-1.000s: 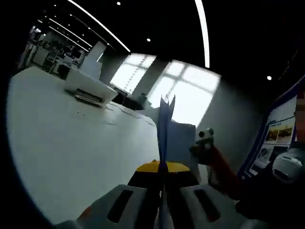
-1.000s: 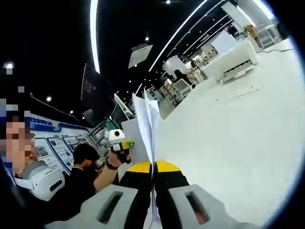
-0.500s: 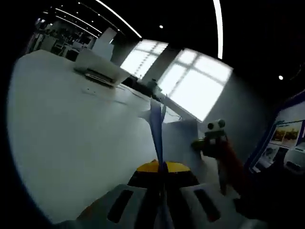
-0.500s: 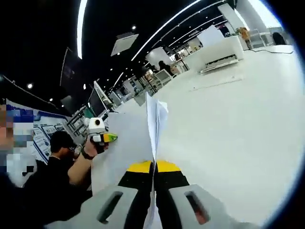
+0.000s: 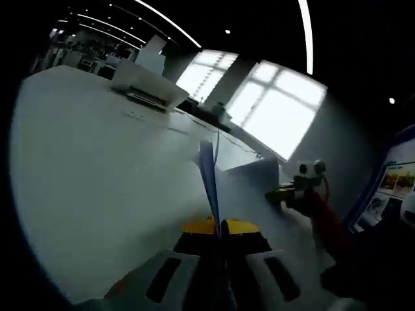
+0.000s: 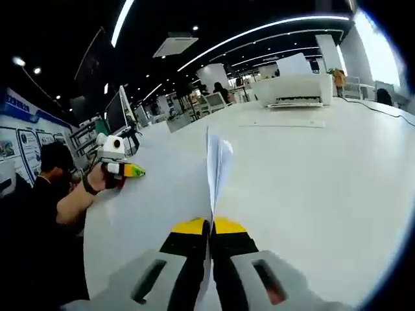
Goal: Organize the stack of printing papers by aligning and flattening the scattered papers on the table
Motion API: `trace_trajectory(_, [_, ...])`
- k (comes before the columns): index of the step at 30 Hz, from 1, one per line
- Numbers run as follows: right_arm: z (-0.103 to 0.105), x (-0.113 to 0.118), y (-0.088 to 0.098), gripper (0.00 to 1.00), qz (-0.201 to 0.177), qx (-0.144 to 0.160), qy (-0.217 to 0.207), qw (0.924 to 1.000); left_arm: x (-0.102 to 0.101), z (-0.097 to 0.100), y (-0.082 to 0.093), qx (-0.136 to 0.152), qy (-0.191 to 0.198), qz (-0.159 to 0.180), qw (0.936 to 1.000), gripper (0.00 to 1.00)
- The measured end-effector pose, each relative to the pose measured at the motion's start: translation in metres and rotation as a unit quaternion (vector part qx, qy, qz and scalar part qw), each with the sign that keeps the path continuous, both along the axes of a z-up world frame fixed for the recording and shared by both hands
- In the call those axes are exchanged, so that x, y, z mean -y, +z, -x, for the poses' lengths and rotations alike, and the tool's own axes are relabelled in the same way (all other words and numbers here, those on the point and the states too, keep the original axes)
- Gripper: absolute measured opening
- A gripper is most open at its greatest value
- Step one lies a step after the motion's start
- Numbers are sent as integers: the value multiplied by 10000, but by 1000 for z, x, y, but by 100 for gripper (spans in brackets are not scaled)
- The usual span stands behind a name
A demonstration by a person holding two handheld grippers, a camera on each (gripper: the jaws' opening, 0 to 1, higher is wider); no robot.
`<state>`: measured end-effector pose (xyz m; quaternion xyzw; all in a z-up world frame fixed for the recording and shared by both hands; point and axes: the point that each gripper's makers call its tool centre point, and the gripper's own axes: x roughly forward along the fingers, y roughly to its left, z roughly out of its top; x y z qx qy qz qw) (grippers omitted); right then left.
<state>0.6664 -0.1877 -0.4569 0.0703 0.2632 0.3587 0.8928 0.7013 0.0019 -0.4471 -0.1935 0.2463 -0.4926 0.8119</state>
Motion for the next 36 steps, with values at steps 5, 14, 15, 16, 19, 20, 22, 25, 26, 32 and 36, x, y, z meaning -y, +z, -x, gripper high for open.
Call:
trace_trajectory(5, [-3,2,-6,0,-59,-58,-51,10000,0,1,-6,110,72,-240,9996,7])
trace_trajectory(14, [-7,6,-21,2,160,-100,-128,9997,3,5,-13,256,103,-502,9984,7])
trace_trajectory(15, [-8,6,-23,2,166,-106,-140,9997,2,5,-15,282,108,-554,9980,7])
trace_trajectory(16, [-8,6,-25,2,183,-123,-137,9997,3,5,-16,311,115,-595,9977,7])
trace_trajectory(19, [-9,7,-26,2,227,-109,-149,9996,2,3,-18,422,141,-737,9963,8])
trace_trajectory(20, [-9,7,-26,2,226,-104,-153,9996,1,1,-19,443,148,-763,9960,8])
trace_trajectory(22, [-10,7,-25,3,225,-94,-160,9996,-1,-2,-20,485,161,-814,9954,8])
trace_trajectory(25, [-11,7,-25,4,228,-58,-176,9996,-2,-4,-20,478,185,-784,9956,9])
trace_trajectory(26, [-11,9,-25,4,220,-49,-198,9996,-3,-4,-20,476,202,-788,9955,10])
trace_trajectory(32, [-13,12,-25,7,312,171,-294,9989,-6,-12,-23,583,271,-906,9938,12])
trace_trajectory(36, [-16,14,-25,11,367,285,-360,9983,-8,-16,-23,547,312,-885,9941,14])
